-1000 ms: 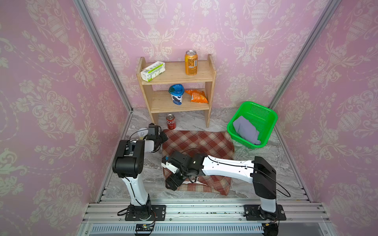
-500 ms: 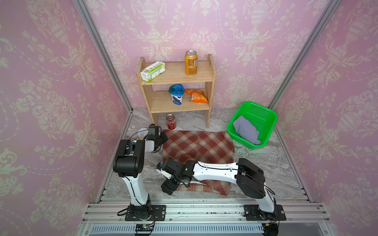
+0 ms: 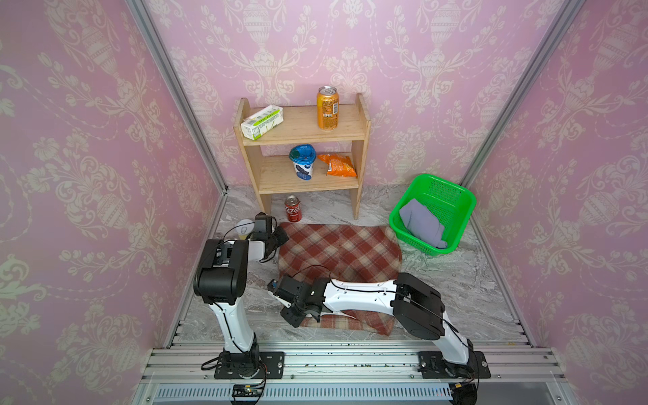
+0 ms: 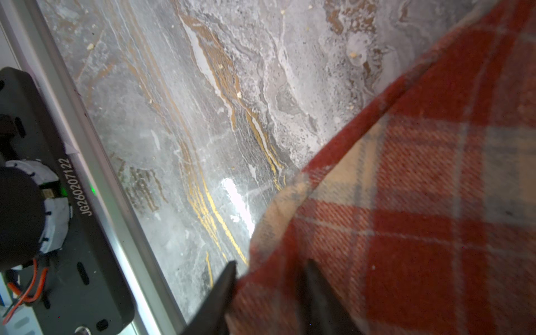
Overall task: Roll up the skirts
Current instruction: Flatten out the skirt at the center of the board.
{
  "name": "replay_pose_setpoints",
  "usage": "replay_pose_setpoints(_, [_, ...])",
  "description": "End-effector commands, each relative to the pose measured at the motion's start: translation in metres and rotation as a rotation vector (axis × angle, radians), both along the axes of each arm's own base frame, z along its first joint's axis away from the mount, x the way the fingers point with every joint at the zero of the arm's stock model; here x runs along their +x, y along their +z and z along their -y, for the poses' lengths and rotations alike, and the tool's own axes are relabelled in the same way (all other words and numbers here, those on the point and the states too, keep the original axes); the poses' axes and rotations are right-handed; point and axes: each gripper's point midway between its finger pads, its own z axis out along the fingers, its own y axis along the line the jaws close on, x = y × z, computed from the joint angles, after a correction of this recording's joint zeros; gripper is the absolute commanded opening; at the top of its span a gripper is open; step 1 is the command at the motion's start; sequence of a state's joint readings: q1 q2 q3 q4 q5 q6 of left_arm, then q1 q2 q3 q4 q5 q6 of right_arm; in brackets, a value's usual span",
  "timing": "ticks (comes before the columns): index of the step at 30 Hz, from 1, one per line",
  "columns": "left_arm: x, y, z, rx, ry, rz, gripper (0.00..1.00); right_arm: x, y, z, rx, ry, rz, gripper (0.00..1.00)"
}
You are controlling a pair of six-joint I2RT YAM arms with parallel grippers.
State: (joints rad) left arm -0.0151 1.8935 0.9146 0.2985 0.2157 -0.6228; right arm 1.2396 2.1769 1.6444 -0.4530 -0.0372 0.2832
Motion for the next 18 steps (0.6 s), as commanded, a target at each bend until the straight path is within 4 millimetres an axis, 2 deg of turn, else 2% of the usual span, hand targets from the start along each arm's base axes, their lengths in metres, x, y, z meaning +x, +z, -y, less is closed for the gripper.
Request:
replay_pose_setpoints(1, [0.003,0.012,-0.004,-0.004,0.012,0.025,0.11,-0.004,0.022,-0.006,0.041,0.008,0.006,0.03])
replay_pose_setpoints(4, [0.002,0.02,-0.009,0.02,0.03,0.045,0.08,-0.01,0.048,-0.011,0.106,0.022,-0.022,0.0])
replay_pose_setpoints(9, [-0.001,0.033,-0.019,0.057,0.071,0.082,0.01,-0.031,0.107,-0.024,0.274,0.062,-0.095,0.0])
replay_pose_setpoints(13, [0.0,0.047,-0.023,0.07,0.084,0.114,0.0,-0.043,0.148,-0.03,0.404,0.075,-0.144,0.0])
replay_pose_setpoints(15, [0.0,0.053,-0.023,0.073,0.082,0.123,0.0,-0.045,0.156,-0.027,0.417,0.077,-0.148,0.0])
replay_pose_setpoints(17, [0.0,0.054,-0.023,0.076,0.077,0.122,0.0,-0.046,0.148,-0.022,0.383,0.082,-0.149,0.0])
replay_pose_setpoints(18, [0.0,0.054,-0.023,0.077,0.077,0.121,0.0,-0.047,0.137,-0.018,0.349,0.084,-0.157,0.02])
